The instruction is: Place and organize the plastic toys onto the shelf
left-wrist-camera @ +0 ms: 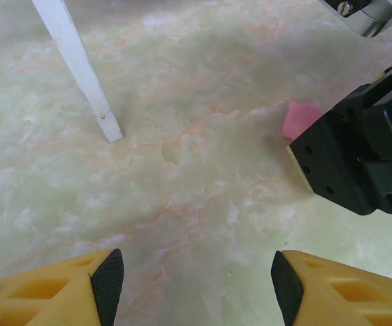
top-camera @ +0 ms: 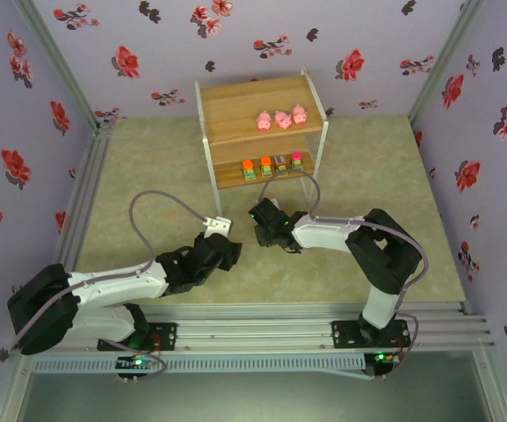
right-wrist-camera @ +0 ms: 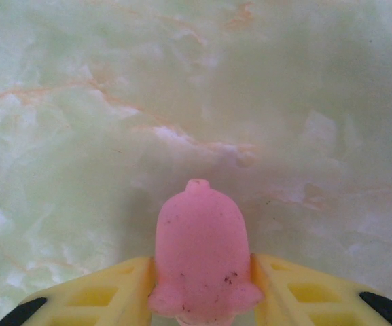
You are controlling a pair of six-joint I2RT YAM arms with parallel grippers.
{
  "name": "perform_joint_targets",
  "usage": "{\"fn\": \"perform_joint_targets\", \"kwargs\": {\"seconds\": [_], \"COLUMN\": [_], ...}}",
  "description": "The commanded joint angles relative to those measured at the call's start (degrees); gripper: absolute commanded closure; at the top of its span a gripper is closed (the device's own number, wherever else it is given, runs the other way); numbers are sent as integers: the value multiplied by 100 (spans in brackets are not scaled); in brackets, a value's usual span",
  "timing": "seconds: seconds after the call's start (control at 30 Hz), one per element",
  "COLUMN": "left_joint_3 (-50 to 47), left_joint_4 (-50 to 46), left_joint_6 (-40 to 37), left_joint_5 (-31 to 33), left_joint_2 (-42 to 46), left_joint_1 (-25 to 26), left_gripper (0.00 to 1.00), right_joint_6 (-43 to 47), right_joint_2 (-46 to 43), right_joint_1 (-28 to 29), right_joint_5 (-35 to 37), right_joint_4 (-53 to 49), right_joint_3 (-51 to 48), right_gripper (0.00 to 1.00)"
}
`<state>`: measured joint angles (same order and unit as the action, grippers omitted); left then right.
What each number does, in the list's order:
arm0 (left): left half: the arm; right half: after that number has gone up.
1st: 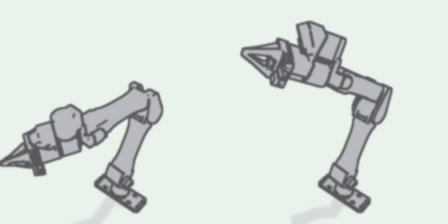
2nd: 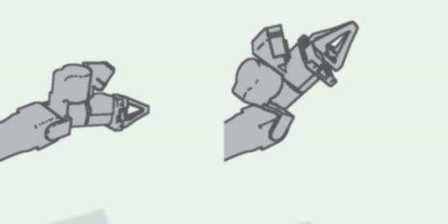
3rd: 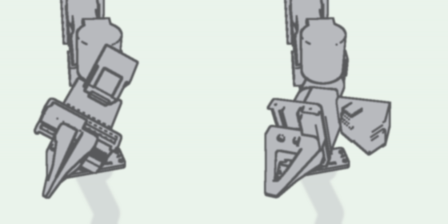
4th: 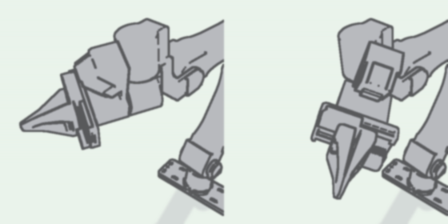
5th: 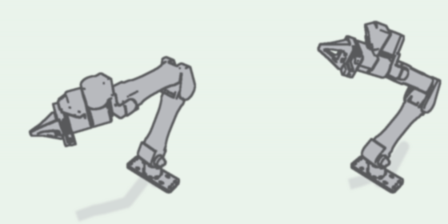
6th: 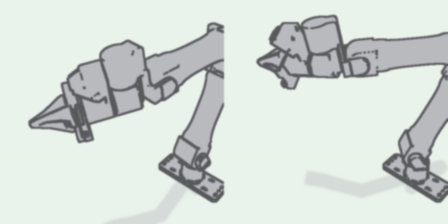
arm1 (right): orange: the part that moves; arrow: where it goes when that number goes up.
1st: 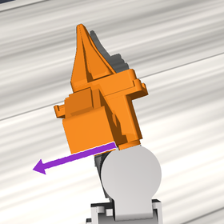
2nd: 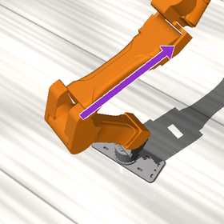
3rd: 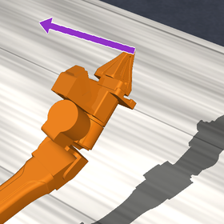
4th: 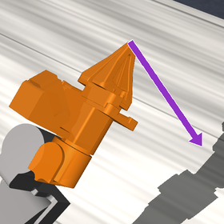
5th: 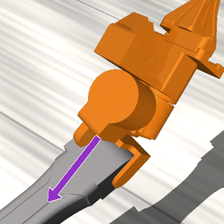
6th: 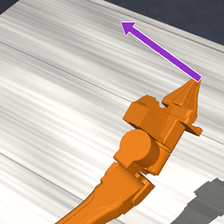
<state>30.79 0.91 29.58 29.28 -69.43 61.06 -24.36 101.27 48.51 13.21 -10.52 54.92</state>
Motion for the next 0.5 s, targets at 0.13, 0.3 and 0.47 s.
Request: {"fn": "perform_joint_targets", "kwargs": {"seconds": [0.13,0.3,0.47], "left_joint_3": [-29,-29,-33], "left_joint_4": [72,68,68], "left_joint_6": [-40,-39,-37], "left_joint_5": [2,-1,-2], "left_joint_2": [57,44,46], "left_joint_1": [-68,-76,-76], "left_gripper": [37,37,37], "right_joint_6": [67,40,15], "right_joint_2": [24,-19,-112], "right_joint_1": [-47,-51,-51], "right_joint_5": [-29,-28,-31], "right_joint_4": [15,31,12], "right_joint_3": [55,12,-25], "right_gripper": [63,66,68]}}
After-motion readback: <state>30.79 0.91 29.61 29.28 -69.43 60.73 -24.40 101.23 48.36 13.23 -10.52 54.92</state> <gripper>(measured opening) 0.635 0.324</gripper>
